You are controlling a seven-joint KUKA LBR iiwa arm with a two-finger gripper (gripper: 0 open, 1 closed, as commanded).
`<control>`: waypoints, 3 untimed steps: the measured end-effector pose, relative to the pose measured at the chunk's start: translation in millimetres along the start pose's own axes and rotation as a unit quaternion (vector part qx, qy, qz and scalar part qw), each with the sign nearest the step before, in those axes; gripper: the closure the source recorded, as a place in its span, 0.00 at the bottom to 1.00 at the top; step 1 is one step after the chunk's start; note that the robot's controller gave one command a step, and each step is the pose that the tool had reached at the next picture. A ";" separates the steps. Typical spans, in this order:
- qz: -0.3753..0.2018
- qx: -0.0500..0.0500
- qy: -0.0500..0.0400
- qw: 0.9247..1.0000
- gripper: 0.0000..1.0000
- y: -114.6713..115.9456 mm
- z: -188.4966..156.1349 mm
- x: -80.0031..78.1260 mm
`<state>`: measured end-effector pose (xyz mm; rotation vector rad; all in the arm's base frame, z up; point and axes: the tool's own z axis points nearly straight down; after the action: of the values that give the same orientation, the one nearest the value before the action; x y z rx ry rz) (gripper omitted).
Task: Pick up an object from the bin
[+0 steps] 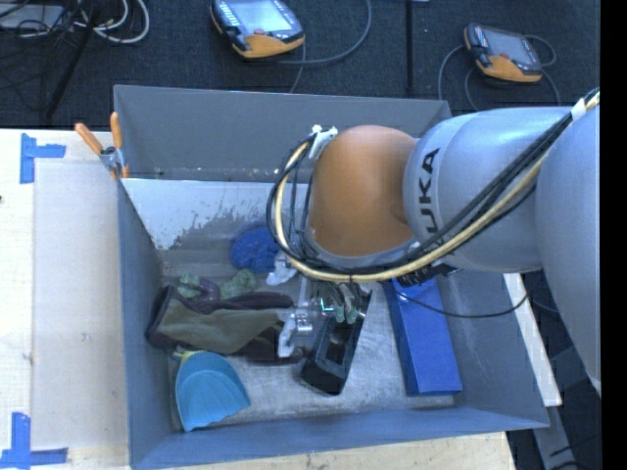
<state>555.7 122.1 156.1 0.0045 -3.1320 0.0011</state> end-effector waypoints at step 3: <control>-0.082 0.000 -0.005 0.997 1.00 -27.2 -10.7 -15.2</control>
Offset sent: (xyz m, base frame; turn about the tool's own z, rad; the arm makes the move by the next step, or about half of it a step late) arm 0.0151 -0.0270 0.0111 -0.1672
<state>571.1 94.9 166.6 0.2627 -3.1308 -0.0010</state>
